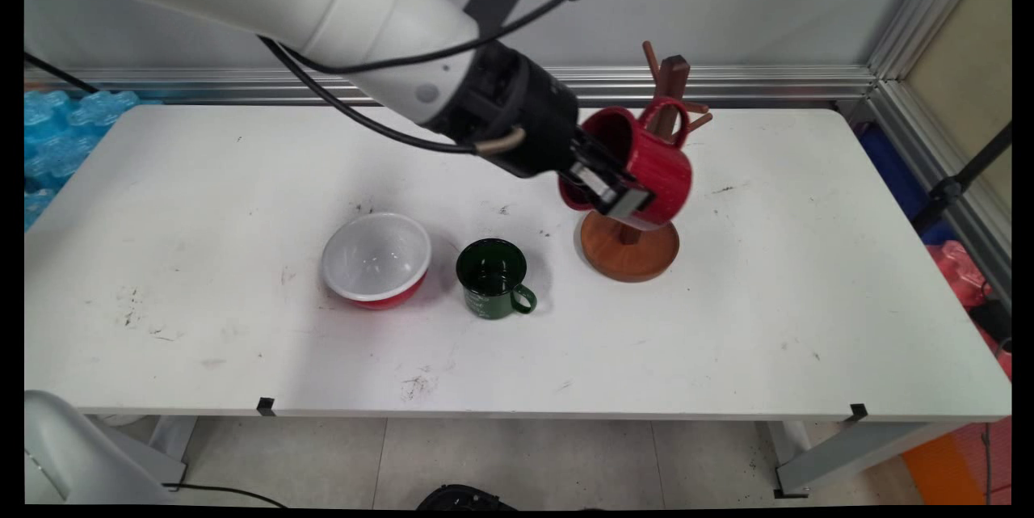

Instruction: Place the picked object on the table

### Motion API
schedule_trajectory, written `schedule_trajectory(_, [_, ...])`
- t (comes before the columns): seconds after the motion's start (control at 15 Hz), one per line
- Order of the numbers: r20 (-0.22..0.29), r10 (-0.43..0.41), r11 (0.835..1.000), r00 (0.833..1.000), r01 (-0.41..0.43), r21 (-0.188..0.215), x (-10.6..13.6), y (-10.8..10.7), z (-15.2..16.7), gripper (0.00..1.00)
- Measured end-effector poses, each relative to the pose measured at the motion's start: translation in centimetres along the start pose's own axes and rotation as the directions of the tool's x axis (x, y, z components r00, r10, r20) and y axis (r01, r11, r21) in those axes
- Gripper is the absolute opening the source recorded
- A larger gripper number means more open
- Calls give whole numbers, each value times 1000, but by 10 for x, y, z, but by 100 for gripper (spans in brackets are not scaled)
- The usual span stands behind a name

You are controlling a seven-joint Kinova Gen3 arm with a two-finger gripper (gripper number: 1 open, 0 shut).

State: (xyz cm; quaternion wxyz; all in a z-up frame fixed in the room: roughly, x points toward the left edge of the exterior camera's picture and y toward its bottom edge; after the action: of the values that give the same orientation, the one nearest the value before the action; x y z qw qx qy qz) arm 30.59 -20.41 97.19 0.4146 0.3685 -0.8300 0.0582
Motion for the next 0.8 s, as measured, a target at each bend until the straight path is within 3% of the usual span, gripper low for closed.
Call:
schedule_trajectory(0.47, [75, 83, 995, 994, -86, 43, 1, -29, -36, 0])
schedule_trajectory(0.8, [145, 147, 984, 978, -160, 83, 0, -53, -57, 0])
